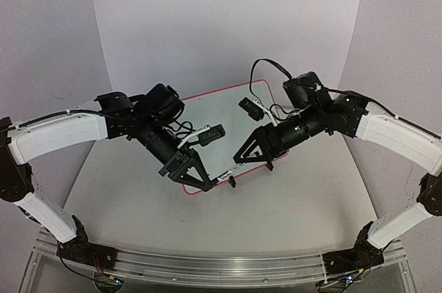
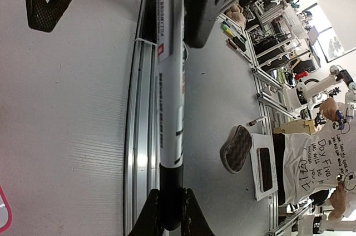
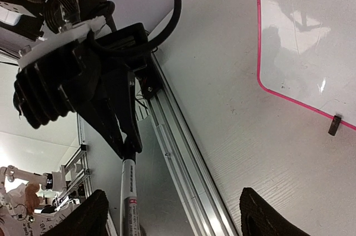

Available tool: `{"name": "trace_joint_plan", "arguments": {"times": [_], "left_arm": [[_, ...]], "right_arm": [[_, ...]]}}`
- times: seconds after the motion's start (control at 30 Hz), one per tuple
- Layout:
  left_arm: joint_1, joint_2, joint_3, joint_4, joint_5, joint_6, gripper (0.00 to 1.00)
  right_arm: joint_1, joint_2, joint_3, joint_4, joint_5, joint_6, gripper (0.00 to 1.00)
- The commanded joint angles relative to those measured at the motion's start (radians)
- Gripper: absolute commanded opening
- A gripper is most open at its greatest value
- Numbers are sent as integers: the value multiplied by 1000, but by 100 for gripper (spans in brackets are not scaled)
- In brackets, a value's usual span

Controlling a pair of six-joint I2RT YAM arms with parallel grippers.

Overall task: Write a sentence on the whiteboard
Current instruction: Pass from the left arm to the right

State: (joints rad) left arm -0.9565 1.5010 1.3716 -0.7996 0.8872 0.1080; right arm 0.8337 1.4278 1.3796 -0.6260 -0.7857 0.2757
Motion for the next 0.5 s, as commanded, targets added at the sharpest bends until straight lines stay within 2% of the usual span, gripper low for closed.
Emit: {"name": "trace_joint_plan", "arguments": {"times": [0.0, 0.47], "left_arm": [[3, 28, 66, -54, 55, 66, 0], [2, 80, 86, -40, 102, 92, 0]], "right_arm": [[2, 25, 22, -18, -113, -48, 77], [25, 75, 28, -17, -229, -64, 66]]}}
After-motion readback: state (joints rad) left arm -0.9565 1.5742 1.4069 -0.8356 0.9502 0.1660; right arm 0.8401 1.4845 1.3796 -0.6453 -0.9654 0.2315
